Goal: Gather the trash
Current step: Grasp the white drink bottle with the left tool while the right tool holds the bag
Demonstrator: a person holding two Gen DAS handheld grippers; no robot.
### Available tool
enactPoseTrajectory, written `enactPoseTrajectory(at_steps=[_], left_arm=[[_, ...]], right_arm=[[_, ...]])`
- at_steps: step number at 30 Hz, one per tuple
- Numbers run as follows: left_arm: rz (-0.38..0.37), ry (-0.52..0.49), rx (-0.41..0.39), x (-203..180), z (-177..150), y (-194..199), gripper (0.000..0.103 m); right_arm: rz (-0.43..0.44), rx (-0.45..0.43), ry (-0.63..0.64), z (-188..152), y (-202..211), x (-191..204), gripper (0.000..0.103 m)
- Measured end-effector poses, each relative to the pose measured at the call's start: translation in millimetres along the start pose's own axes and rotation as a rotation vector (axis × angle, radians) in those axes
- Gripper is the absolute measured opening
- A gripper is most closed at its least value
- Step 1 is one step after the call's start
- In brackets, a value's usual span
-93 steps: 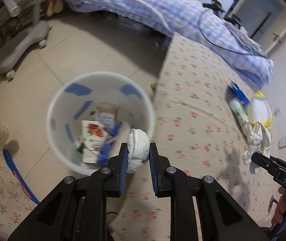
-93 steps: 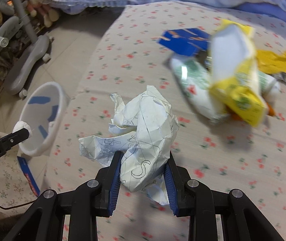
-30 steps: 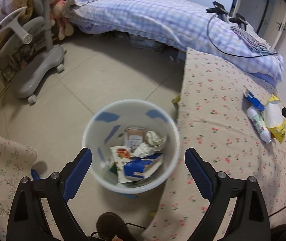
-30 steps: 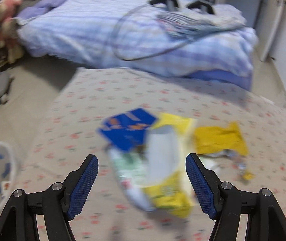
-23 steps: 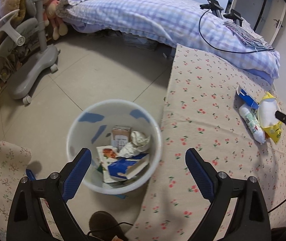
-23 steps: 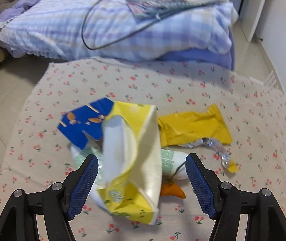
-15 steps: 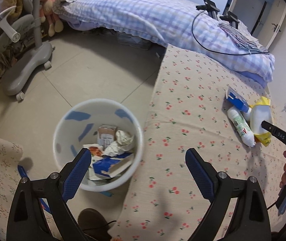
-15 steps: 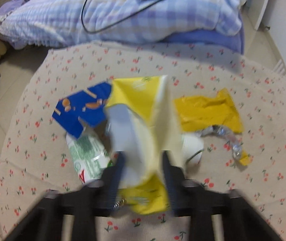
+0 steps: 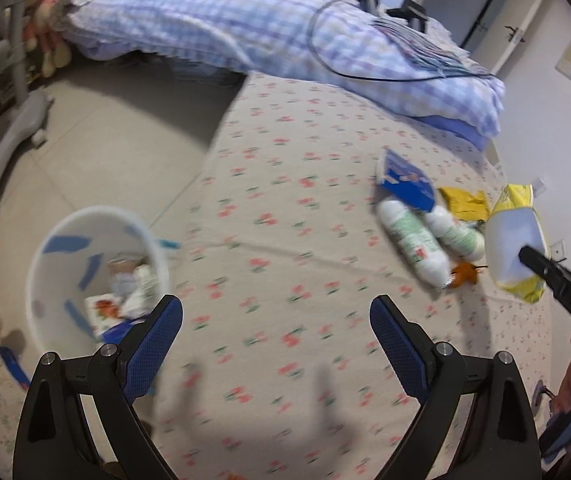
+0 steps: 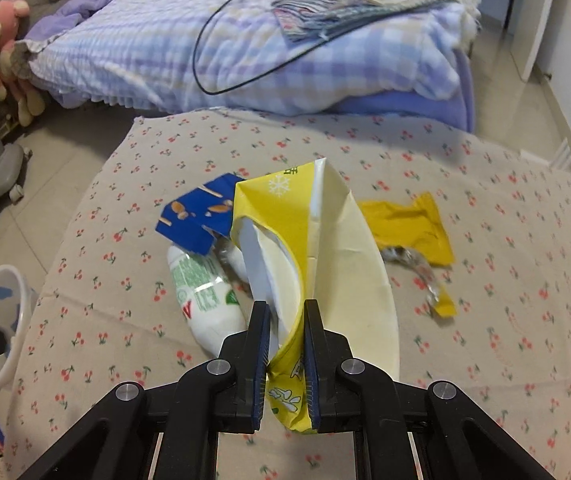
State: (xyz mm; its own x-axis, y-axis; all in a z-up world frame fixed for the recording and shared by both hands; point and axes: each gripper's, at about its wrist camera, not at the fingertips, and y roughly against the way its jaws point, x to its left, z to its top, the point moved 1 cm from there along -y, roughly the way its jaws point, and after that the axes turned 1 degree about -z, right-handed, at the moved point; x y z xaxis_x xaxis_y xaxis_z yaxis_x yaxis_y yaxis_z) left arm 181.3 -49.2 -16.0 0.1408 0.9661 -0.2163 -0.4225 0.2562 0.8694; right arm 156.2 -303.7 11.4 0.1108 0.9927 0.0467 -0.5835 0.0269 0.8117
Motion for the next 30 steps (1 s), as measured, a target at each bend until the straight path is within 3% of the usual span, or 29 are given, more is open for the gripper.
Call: enactPoseTrajectory(at_steps=[9,17,26,30], left_arm=[[-0.040,-0.022,0.024,-80.5,11.2,-55.6,0.096],[-0.047,0.017,0.023,-115.7,13.5,-90.0,0.095],[-0.042,0.030,0.020,-128.2,12.0,-116.3,0.080],[-0.026,0.016,0.012,-128.9,12.4,-116.1,0.061]], right_arm=[[-0.019,0.034,-0.109,-14.7,6.5,-60.7,0.014],[-0.031,0.054,-0.141,-27.7,10.0,-94.8,0.014],[-0.035,0.059,-0.152,-36.7,15.1,-114.1,0.014],[-0.032,0.058,-0.152,-38.4,17.3,-116.5,0.014]])
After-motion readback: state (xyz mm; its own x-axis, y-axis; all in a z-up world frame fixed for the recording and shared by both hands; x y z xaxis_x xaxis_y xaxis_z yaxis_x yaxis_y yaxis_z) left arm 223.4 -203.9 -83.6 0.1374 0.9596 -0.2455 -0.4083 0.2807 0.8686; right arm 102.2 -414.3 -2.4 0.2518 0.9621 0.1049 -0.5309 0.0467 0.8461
